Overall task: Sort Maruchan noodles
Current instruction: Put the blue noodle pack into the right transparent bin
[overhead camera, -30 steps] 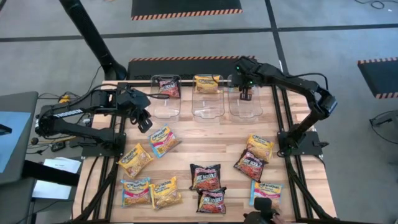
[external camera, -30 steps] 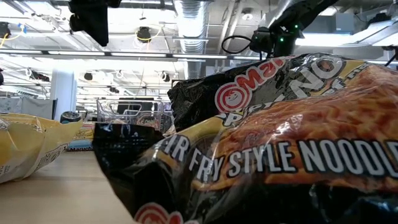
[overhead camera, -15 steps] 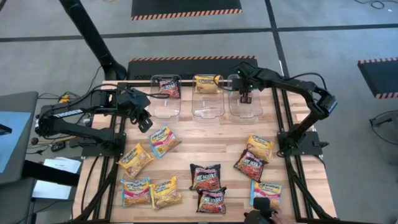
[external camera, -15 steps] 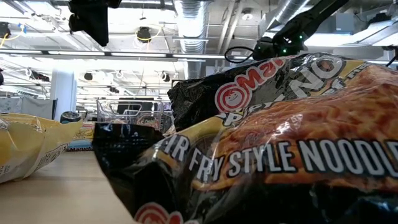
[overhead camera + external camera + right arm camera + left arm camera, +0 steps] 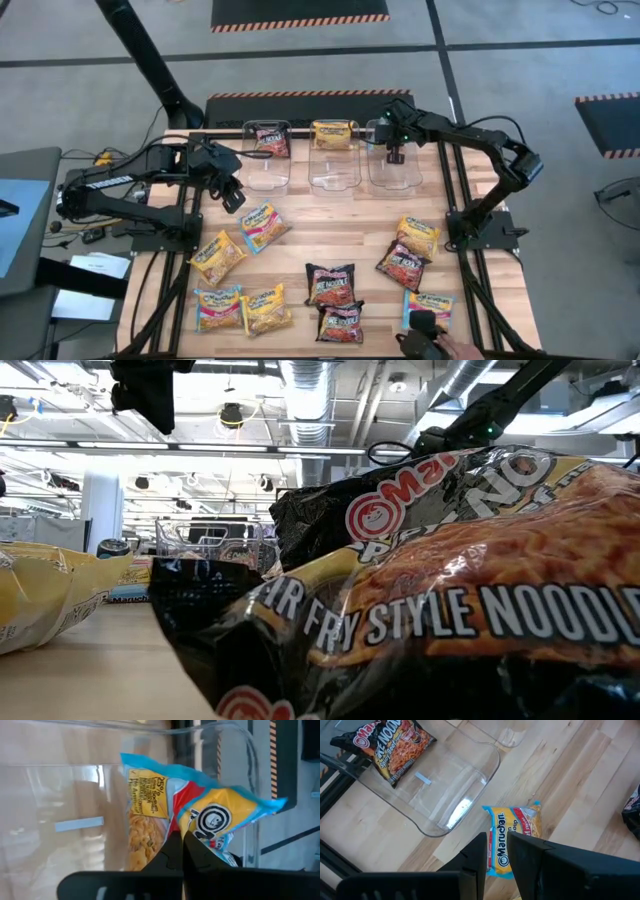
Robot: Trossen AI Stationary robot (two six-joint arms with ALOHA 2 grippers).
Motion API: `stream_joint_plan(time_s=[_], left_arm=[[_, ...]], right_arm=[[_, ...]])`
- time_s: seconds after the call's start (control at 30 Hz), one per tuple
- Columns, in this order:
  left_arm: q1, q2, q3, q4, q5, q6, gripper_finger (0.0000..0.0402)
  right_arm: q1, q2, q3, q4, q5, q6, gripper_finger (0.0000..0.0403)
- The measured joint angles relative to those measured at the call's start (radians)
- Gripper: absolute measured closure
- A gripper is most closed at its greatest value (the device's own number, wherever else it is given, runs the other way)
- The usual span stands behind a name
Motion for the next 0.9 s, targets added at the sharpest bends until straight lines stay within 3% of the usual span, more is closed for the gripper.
stream_joint_plan(time_s=[0.53, 0.9], left_arm=[[0.0, 0.0, 0.0, -0.001, 0.008, -0.036, 0.034], [0.0, 0.0, 0.0, -0.001, 0.008, -0.05, 0.034]], right_arm=[[0.002, 0.075, 0.001, -0.002, 0.011, 0.02, 0.0386], [-0.003, 0.075, 0.001, -0.004, 0.068, 0.022, 0.0314]])
